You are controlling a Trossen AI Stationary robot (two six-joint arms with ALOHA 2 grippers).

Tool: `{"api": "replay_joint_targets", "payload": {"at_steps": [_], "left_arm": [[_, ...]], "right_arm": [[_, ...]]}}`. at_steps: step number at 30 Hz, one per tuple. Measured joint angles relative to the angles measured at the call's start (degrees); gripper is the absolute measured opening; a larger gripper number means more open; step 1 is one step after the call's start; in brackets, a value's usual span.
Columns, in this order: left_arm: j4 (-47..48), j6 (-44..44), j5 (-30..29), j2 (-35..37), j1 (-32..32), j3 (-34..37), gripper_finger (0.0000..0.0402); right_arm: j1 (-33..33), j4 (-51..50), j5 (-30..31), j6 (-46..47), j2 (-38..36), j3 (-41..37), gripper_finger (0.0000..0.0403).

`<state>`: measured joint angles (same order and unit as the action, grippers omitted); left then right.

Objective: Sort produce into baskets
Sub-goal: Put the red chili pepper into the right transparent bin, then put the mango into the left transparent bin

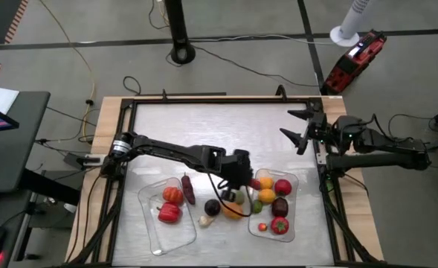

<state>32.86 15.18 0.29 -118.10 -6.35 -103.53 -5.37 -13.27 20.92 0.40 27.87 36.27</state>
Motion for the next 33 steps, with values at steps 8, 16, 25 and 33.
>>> {"api": "replay_joint_targets", "payload": {"at_steps": [8, 16, 25, 33], "left_arm": [[-20.2, 5.2, 2.9, -0.1, 0.0, 0.0, 0.0089], [-30.4, 4.2, 5.1, -0.2, 0.0, 3.5, 0.0090], [-34.7, -0.2, 6.1, -0.2, -0.3, 4.6, 0.0176], [-27.4, 0.2, 5.7, 0.2, -0.3, 4.6, 0.0250]], "right_arm": [[0.0, -0.9, 0.1, 0.0, -0.2, 0.0, 0.0386], [0.0, -0.9, 0.5, -0.2, -0.2, 0.0, 0.0386], [0.0, -0.5, 2.0, -0.2, -0.2, 0.0, 0.0386], [0.0, -1.3, 2.0, -0.1, -0.2, 0.0, 0.0386]]}}
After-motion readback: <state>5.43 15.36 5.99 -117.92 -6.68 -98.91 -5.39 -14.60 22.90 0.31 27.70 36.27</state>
